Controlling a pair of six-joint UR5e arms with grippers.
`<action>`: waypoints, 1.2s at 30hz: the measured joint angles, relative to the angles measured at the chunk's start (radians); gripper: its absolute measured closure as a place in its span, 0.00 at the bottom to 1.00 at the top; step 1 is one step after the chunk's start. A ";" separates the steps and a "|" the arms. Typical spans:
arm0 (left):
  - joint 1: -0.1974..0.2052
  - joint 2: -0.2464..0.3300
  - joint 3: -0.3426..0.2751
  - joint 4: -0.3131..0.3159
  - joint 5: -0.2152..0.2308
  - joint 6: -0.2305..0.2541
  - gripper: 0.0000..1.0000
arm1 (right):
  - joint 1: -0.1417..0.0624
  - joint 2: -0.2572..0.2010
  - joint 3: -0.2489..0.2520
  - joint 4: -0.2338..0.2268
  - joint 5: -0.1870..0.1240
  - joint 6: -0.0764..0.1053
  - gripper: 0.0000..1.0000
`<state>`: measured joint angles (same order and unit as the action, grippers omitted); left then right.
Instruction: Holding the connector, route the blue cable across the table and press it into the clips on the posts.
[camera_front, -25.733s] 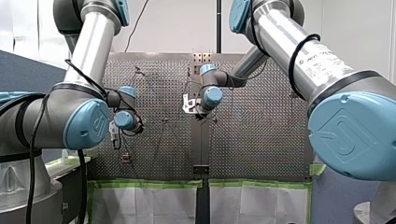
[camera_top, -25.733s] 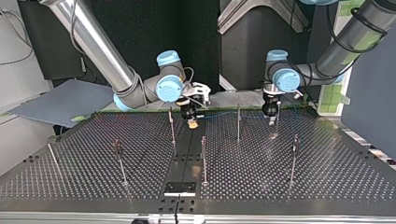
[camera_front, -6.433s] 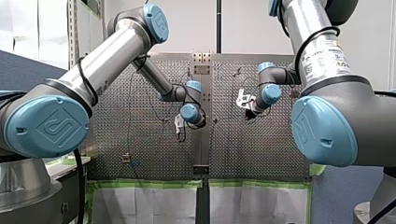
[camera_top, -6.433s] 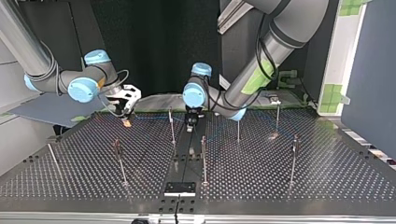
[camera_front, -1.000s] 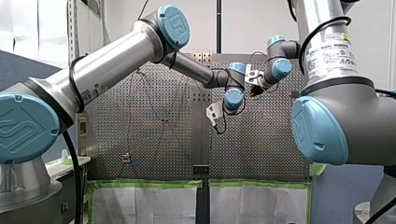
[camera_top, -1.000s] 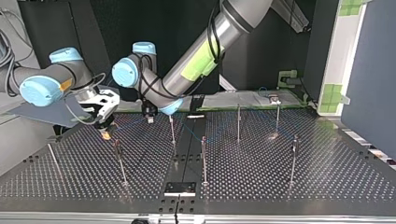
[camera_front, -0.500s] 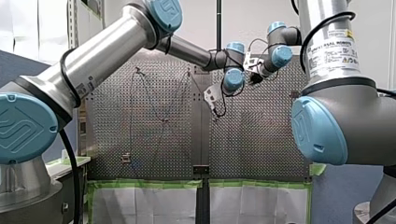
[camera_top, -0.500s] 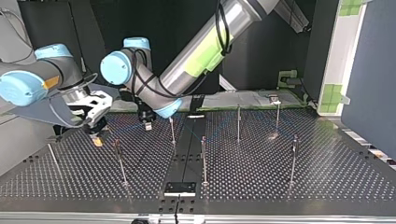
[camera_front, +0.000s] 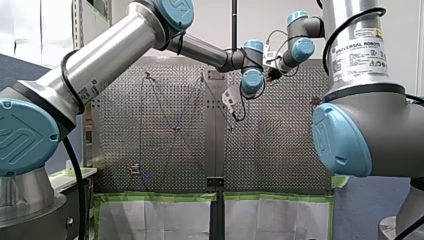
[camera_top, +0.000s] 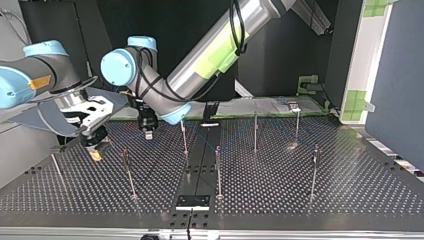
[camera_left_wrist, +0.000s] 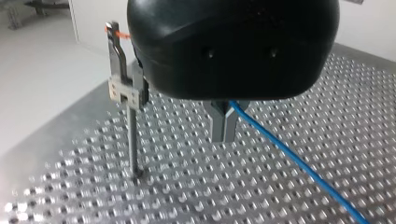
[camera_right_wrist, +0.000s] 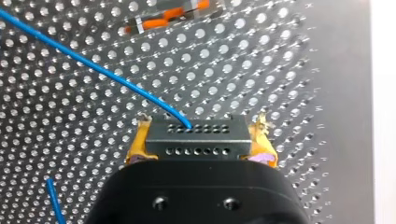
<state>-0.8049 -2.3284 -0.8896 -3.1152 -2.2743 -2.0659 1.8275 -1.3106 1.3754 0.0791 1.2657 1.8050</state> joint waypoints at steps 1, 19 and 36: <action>-0.001 0.001 0.005 0.001 0.003 0.002 0.98 | 0.000 -0.002 0.000 0.002 0.000 0.000 1.00; 0.004 0.001 0.064 0.033 -0.001 0.015 0.95 | 0.002 -0.016 -0.007 0.002 -0.032 0.002 1.00; 0.032 -0.001 0.062 0.168 0.003 0.091 0.93 | -0.015 -0.009 -0.015 -0.016 -0.083 0.004 1.00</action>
<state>-0.7724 -2.3295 -0.8278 -2.9470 -2.2711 -1.9745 1.8122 -1.3195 1.3607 0.0631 1.1824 1.8088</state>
